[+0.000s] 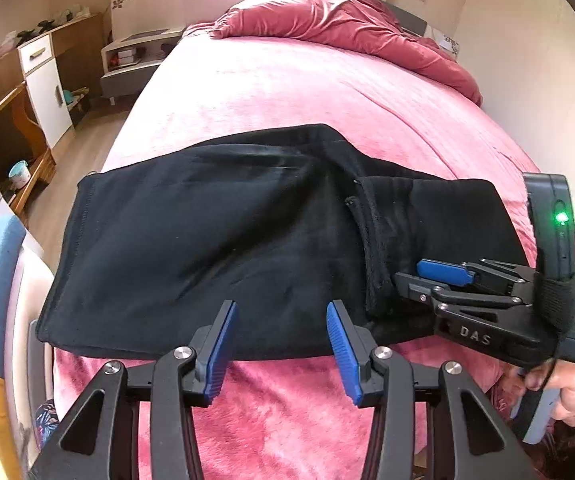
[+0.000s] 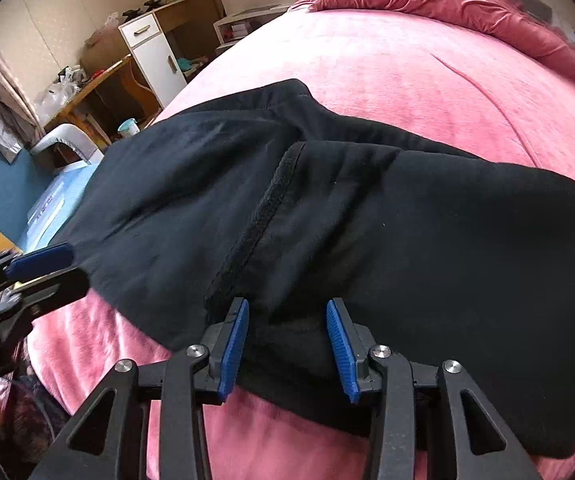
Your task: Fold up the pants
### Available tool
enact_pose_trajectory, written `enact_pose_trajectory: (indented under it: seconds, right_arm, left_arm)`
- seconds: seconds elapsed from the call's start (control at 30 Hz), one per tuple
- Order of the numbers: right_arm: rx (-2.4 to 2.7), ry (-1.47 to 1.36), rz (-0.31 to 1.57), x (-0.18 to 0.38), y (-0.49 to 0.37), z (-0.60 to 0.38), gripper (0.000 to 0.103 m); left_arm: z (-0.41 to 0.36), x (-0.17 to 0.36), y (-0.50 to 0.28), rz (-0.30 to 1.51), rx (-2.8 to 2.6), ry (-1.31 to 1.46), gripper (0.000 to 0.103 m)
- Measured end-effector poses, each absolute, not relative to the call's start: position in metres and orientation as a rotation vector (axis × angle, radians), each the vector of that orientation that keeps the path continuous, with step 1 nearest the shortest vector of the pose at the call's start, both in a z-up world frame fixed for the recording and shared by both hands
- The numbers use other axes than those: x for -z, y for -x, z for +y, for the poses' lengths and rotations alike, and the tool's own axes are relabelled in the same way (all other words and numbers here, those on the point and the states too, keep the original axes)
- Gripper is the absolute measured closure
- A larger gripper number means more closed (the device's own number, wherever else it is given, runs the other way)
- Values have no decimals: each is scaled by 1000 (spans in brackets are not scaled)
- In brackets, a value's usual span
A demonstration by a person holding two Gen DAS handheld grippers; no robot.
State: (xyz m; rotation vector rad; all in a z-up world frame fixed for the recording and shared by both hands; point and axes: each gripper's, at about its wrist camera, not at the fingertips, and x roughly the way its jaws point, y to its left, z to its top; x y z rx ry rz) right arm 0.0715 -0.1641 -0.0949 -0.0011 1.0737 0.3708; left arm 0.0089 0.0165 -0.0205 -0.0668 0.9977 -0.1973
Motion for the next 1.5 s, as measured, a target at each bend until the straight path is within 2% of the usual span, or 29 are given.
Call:
enact_pose_trajectory:
  seconds: [0.2,0.53,0.73,1.13,1.17,1.2,1.27,1.4,1.5]
  right_arm:
    - [-361,4,1068,94,-69,-162,60]
    - [-365,-39,1056,94,-70,-168,56]
    - [-368,-50,1049,95,-66,-173,55]
    - [-366,-54,1046,92,-65,-176,53]
    - [-366,-54,1046,92,-64,-176,53]
    - [-365,-52,1045,92,-64,-176,53]
    - [-364,-52,1044,93,-64,-175,53]
    - [-365,-54,1045,92,-64,-176,52]
    - [-363,-61,1052,89,-66,-178,49]
  left_arm:
    - [49,24,-12,1044,182,227,56]
    - [222,64,17,1087,-115,881,56]
    - [248,87,27,1074,-153,1084,56]
    - [254,112,-2,1051,-209,1137,59]
    - [253,112,-4,1045,-206,1127,61]
    - [253,111,-7,1042,-204,1111,68]
    - [252,113,-13,1047,-209,1084,69]
    - [246,102,-16,1011,-184,1023,84]
    - [231,71,-17,923,-92,921,86]
